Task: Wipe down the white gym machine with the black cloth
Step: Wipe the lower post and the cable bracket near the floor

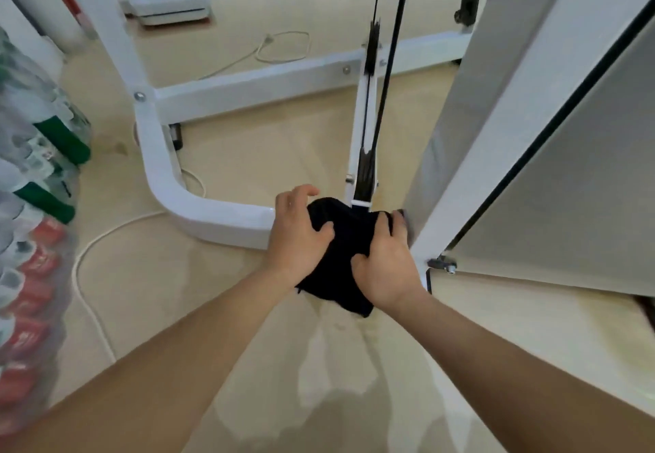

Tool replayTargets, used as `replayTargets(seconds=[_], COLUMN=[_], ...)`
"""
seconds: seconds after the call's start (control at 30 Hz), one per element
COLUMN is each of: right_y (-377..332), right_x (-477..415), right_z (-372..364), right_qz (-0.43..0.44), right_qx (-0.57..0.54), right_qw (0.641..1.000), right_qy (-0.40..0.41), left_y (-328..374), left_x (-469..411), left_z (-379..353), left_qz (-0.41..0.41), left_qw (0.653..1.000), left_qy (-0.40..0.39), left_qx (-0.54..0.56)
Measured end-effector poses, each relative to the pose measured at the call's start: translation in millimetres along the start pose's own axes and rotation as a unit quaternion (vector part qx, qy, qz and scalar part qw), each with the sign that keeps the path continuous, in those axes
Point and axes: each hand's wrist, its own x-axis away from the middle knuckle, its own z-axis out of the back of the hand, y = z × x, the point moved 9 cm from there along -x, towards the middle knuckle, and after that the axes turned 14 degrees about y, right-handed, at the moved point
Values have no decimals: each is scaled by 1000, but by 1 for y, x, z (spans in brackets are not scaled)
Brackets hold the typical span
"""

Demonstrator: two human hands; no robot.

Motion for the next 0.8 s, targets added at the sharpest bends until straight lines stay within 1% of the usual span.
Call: replayTargets(seconds=[0.07, 0.1, 0.13, 0.2, 0.27, 0.33, 0.4, 0.43, 0.5, 0.57, 0.6, 0.67, 0.73, 0.8], right_y=[1, 4, 9, 21, 32, 35, 25, 18, 13, 13, 11, 10, 13, 9], right_x=[2, 8, 15, 27, 32, 26, 12, 6, -7, -3, 4, 22, 33, 34], right_z=[-2, -6, -13, -34, -57, -61, -52, -47, -45, -48, -50, -55, -54, -47], right_qz=[23, 42, 51, 73, 82, 75, 63, 53, 36, 41, 46, 50, 42, 46], right_qx=[-3, 11, 29, 114, 213, 269, 279, 278, 252, 240, 217, 174, 174, 170], right_qw=[997, 994, 992, 988, 973, 960, 957, 959, 967, 970, 975, 983, 984, 984], right_qy=[79, 104, 111, 79, 23, 25, 40, 30, 23, 23, 26, 6, -10, 12], left_y=[1, -2, -11, -32, -41, -41, -43, -43, -42, -40, -41, -42, -48, -64], left_x=[9, 17, 24, 33, 32, 27, 13, 5, -5, -2, 3, 18, 22, 10], left_z=[-9, -19, -32, -50, -59, -66, -71, -73, -72, -73, -72, -64, -47, -28], left_qz=[-92, -138, -170, -199, -222, -247, -247, -244, -228, -211, -212, -245, -277, -280], left_qw=[995, 985, 972, 944, 928, 917, 911, 910, 915, 924, 921, 914, 903, 885], left_qy=[11, -3, -27, -68, -75, -85, -104, -109, -104, -111, -118, -113, -96, -94], left_qx=[-48, -100, -157, -254, -288, -301, -312, -317, -315, -301, -304, -302, -313, -359])
